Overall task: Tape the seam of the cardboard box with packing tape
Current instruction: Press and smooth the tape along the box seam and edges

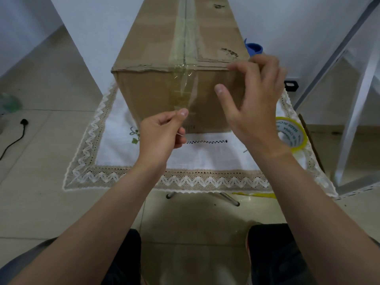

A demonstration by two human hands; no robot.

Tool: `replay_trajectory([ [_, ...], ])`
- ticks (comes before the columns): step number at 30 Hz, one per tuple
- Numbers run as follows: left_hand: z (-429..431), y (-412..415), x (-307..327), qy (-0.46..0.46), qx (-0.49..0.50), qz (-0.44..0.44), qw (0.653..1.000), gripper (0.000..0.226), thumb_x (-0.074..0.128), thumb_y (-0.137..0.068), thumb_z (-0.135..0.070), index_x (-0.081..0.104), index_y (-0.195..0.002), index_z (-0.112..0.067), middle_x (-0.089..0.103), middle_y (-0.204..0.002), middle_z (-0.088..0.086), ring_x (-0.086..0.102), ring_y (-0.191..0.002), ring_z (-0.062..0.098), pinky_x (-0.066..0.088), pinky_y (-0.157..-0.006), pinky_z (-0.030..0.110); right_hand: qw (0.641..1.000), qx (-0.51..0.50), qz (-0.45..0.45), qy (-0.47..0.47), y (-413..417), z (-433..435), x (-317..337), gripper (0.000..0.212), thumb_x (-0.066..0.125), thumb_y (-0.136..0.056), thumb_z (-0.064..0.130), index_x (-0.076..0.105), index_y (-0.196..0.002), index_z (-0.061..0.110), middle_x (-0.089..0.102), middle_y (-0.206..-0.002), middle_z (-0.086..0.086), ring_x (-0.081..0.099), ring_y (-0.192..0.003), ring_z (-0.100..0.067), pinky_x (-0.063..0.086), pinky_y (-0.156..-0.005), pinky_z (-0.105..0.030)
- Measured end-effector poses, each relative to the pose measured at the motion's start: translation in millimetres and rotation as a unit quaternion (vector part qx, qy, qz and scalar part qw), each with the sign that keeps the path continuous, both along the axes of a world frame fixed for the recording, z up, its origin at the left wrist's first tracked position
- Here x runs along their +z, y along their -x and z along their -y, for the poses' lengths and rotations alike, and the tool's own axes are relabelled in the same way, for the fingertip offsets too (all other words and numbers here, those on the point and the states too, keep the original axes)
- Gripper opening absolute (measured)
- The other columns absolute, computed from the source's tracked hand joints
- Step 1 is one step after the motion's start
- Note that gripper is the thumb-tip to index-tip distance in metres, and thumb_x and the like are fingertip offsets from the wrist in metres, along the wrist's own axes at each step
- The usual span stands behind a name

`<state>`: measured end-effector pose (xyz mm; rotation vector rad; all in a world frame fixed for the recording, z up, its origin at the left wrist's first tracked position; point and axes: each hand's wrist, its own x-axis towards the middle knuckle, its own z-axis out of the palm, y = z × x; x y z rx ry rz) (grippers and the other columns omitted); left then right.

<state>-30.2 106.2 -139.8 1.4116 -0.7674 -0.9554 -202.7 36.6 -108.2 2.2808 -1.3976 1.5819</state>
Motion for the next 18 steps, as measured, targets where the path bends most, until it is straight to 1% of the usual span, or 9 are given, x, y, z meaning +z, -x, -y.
replay_trajectory([
  [2, 1.3, -3.2, -0.1, -0.001, -0.007, 0.005, 1.000, 0.008, 0.077, -0.095, -0.033, 0.078, -0.097, -0.026, 0.063, -0.051, -0.011, 0.057, -0.042, 0.003, 0.054, -0.050, 0.017, 1.000, -0.002, -0.013, 0.016, -3.9, 0.3, 6.9, 0.036, 0.069, -0.092, 0.047, 0.065, -0.118, 0.023, 0.054, -0.125, -0.005, 0.044, -0.119, -0.024, 0.036, -0.098, -0.042],
  [5, 4.8, -4.0, -2.6, -0.003, -0.014, -0.006, 1.000, 0.006, 0.078, -0.093, -0.033, 0.078, -0.094, -0.027, 0.064, -0.051, -0.010, 0.056, -0.043, 0.003, 0.053, -0.049, 0.017, 0.998, 0.006, -0.058, 0.014, -10.0, 4.3, 19.4, 0.040, 0.065, -0.093, 0.054, 0.066, -0.122, 0.027, 0.058, -0.128, 0.002, 0.048, -0.124, -0.023, 0.035, -0.103, -0.048],
  [9, 10.7, -3.5, -5.6, -0.005, -0.007, -0.021, 1.000, 0.005, 0.080, -0.092, -0.033, 0.078, -0.090, -0.028, 0.064, -0.050, -0.009, 0.055, -0.041, 0.003, 0.053, -0.048, 0.018, 0.994, 0.024, -0.109, 0.005, -23.5, 15.0, 38.2, 0.041, 0.059, -0.095, 0.061, 0.067, -0.124, 0.033, 0.061, -0.131, 0.012, 0.054, -0.126, -0.012, 0.020, -0.115, -0.050],
  [11, 13.0, -3.5, -6.6, -0.003, -0.006, -0.022, 1.000, 0.006, 0.080, -0.091, -0.033, 0.079, -0.092, -0.027, 0.063, -0.049, -0.008, 0.054, -0.040, 0.002, 0.052, -0.047, 0.017, 0.991, 0.048, -0.125, -0.002, -30.8, 19.7, 46.9, 0.041, 0.057, -0.095, 0.063, 0.068, -0.123, 0.035, 0.062, -0.130, 0.014, 0.055, -0.126, -0.011, 0.013, -0.116, -0.046],
  [12, 13.9, -3.3, -7.2, -0.002, -0.005, -0.023, 1.000, 0.006, 0.080, -0.091, -0.033, 0.079, -0.092, -0.027, 0.063, -0.049, -0.008, 0.053, -0.040, 0.003, 0.051, -0.046, 0.017, 0.989, 0.062, -0.136, -0.008, -34.7, 22.2, 51.1, 0.042, 0.056, -0.095, 0.065, 0.069, -0.121, 0.036, 0.063, -0.130, 0.015, 0.055, -0.127, -0.011, 0.012, -0.116, -0.045],
  [14, 15.0, -3.1, -7.8, 0.002, -0.005, -0.025, 1.000, 0.006, 0.080, -0.092, -0.032, 0.078, -0.092, -0.027, 0.061, -0.048, -0.007, 0.052, -0.039, 0.003, 0.050, -0.045, 0.017, 0.982, 0.075, -0.172, -0.022, -42.2, 27.8, 58.5, 0.044, 0.052, -0.094, 0.070, 0.071, -0.117, 0.037, 0.065, -0.126, 0.016, 0.055, -0.127, -0.012, 0.015, -0.116, -0.047],
  [16, 16.5, -3.7, -7.4, 0.002, -0.005, -0.020, 1.000, 0.006, 0.080, -0.092, -0.032, 0.078, -0.092, -0.027, 0.061, -0.047, -0.007, 0.051, -0.038, 0.003, 0.048, -0.042, 0.017, 0.977, 0.067, -0.200, -0.035, -47.3, 33.6, 62.3, 0.049, 0.047, -0.092, 0.075, 0.072, -0.110, 0.038, 0.067, -0.119, 0.017, 0.055, -0.124, -0.012, 0.018, -0.115, -0.048],
  [18, 18.4, -5.4, -6.3, -0.003, -0.007, -0.006, 1.000, 0.006, 0.080, -0.092, -0.034, 0.078, -0.091, -0.028, 0.062, -0.047, -0.007, 0.048, -0.035, 0.004, 0.042, -0.038, 0.016, 0.976, 0.052, -0.205, -0.048, -48.2, 37.6, 62.9, 0.053, 0.045, -0.090, 0.080, 0.072, -0.106, 0.037, 0.067, -0.114, 0.018, 0.054, -0.122, -0.012, 0.017, -0.113, -0.048],
])
